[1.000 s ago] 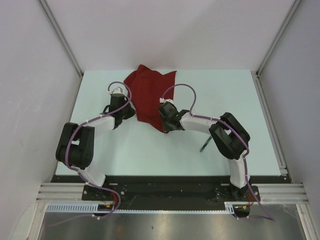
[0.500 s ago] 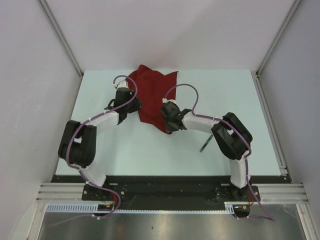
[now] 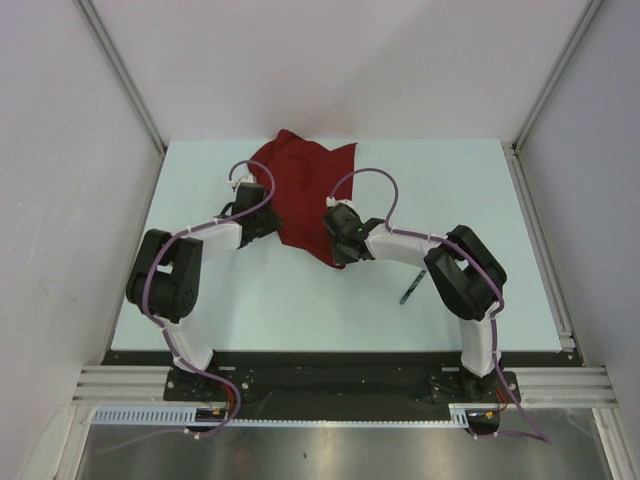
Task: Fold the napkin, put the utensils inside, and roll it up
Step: Flatten the napkin out
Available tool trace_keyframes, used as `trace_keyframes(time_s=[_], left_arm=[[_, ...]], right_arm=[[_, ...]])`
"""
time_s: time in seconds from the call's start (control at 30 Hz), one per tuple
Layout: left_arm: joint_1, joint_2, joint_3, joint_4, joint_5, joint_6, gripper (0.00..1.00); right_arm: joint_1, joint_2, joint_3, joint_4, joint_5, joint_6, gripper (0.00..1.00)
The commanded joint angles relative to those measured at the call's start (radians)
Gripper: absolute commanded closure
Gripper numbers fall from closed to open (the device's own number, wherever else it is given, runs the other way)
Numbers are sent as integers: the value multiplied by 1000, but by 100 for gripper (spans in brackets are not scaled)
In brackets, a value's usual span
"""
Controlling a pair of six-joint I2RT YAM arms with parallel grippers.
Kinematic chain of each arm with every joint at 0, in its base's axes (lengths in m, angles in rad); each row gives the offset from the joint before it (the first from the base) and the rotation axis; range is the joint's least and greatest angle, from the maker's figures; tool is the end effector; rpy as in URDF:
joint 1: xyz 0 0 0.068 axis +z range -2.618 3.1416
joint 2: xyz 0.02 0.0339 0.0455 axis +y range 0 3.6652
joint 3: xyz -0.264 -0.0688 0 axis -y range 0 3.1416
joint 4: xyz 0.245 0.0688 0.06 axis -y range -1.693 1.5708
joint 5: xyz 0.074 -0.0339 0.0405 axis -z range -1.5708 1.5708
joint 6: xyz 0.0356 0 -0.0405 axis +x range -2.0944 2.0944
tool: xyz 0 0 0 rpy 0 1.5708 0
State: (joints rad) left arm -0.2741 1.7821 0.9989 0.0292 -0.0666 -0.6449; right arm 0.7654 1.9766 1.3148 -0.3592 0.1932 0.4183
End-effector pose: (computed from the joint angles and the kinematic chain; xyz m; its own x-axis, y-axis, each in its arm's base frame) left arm 0.3579 -0.0982 0.1663 -0.6609 -0.4372 -0.6099 -0.2176 0.8895 -0.4018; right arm 0.3013 0.2800 0.1599 -0.8086 -0.2241 -0.5440 -0.3055 0.9501 0.0627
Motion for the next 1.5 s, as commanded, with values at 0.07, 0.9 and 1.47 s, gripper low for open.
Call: trace_keyframes(time_s=[0.07,0.9,1.47], left_arm=[[10,-27,-16,38,5,-29,95],[-353,-915,-508,-403,-324,-108,40],[56,-486,-353,-74,-32,25,27]], right_arm=[[-9,27,-42,-144,6,-6,100],[-54,-65,-140,-150,48,2,100],[-71,-211,-180,-182,-26,30,53]])
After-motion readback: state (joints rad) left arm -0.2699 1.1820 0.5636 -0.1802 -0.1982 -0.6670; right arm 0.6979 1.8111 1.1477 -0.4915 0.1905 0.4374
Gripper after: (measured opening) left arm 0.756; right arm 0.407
